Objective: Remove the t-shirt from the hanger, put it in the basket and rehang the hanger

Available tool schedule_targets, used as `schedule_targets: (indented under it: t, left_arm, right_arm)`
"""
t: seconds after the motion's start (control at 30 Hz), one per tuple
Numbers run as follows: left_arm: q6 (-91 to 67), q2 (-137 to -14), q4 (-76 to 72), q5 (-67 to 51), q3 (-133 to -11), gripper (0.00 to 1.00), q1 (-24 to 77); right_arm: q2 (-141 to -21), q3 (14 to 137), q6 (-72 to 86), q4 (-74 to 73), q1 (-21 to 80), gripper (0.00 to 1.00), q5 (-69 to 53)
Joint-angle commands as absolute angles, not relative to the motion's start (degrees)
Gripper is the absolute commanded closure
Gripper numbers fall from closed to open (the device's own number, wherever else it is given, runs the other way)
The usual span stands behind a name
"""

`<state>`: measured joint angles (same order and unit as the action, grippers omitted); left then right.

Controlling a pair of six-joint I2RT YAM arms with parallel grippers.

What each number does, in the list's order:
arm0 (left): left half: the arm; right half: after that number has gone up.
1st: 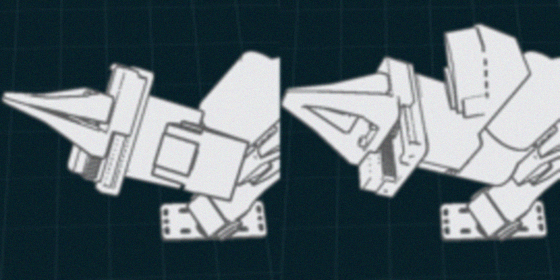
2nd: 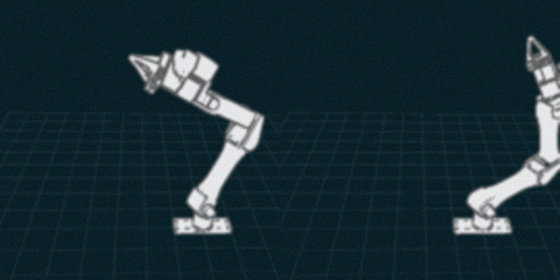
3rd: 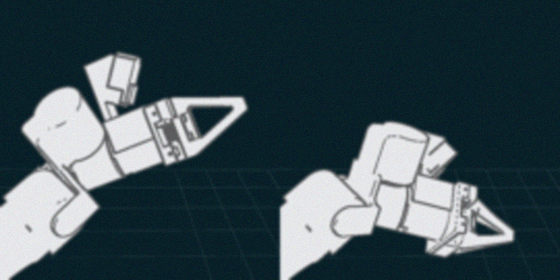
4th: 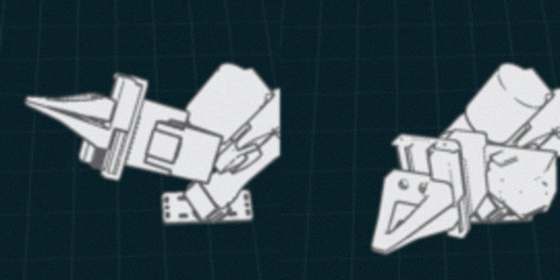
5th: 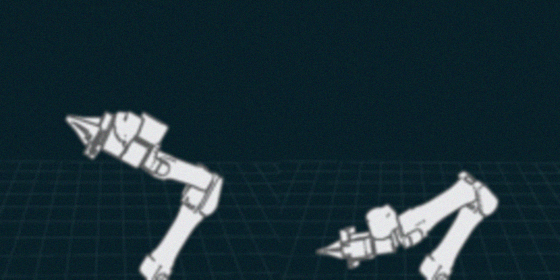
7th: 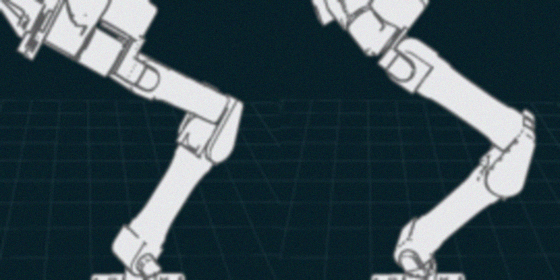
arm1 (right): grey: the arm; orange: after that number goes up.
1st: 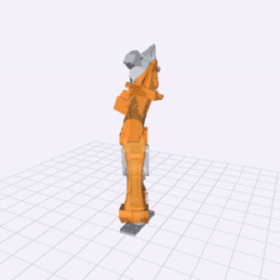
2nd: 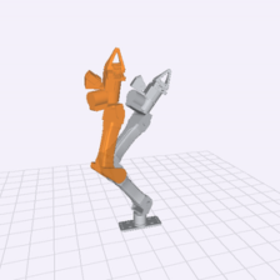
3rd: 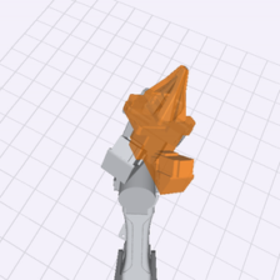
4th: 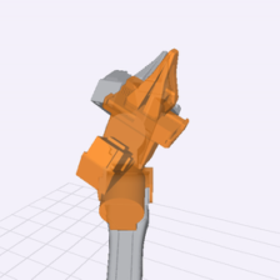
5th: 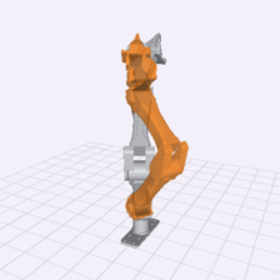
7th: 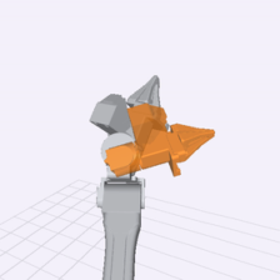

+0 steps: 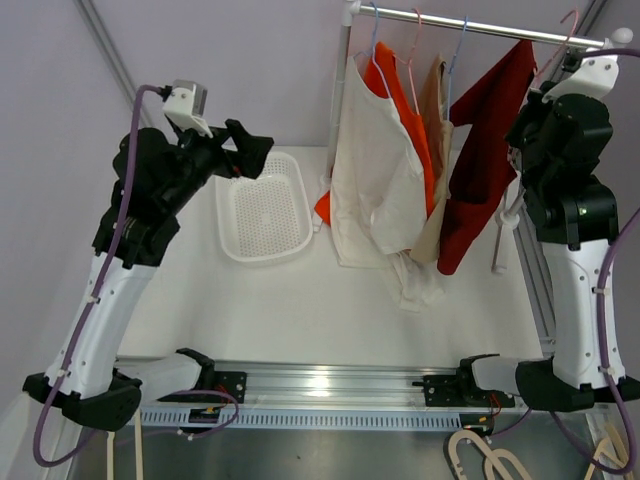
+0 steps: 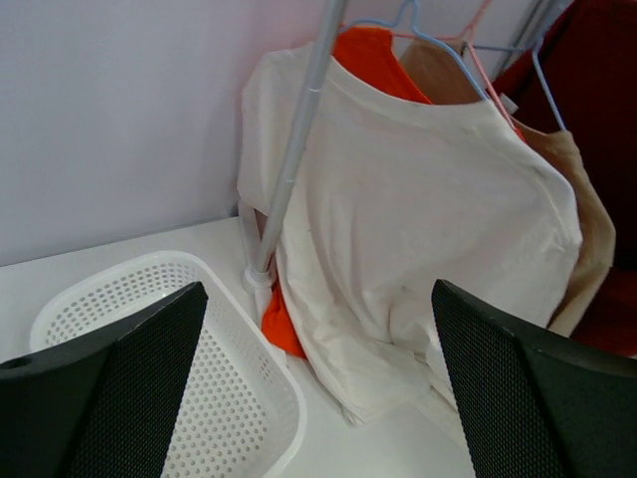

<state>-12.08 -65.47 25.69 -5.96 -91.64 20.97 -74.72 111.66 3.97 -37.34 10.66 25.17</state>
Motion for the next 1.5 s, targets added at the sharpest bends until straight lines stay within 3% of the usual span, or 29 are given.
schedule_targets:
  t: [0.0, 0.27, 0.47, 0.77, 1.03, 1.47]
  left_arm:
    - [-7.8, -65.0, 27.5, -1.2, -93.7, 0.00, 27.7]
    - [1.8, -59.4, 17.5, 13.5, -86.1, 0.01, 54.6]
    - [12.6, -56.8, -1.2, 19.1, -64.9, 0.01, 72.7]
    - [22.7, -65.3, -34.2, 16.0, -49.0, 0.01, 79.9]
    - [26.0, -78.3, -49.0, 16.7, -51.9, 0.01, 81.9]
    - [24.5, -91.3, -47.5, 15.5, -65.8, 0.01, 82.0]
  right_arm:
    - [-70.2, 108.2, 8.1, -39.3, 10.8, 1.00, 26.0]
    - [-62.1, 100.5, 19.2, -43.9, 14.2, 1.00, 30.1]
    - [-61.8, 103.7, 21.5, -45.7, 15.6, 1.00, 30.4]
    - [-62.0, 109.2, 25.0, -50.8, 16.1, 1.00, 24.5]
    - [-61.2, 109.4, 25.8, -51.9, 16.7, 1.00, 21.0]
    - [-60.6, 108.7, 25.7, -51.9, 17.0, 1.00, 19.6]
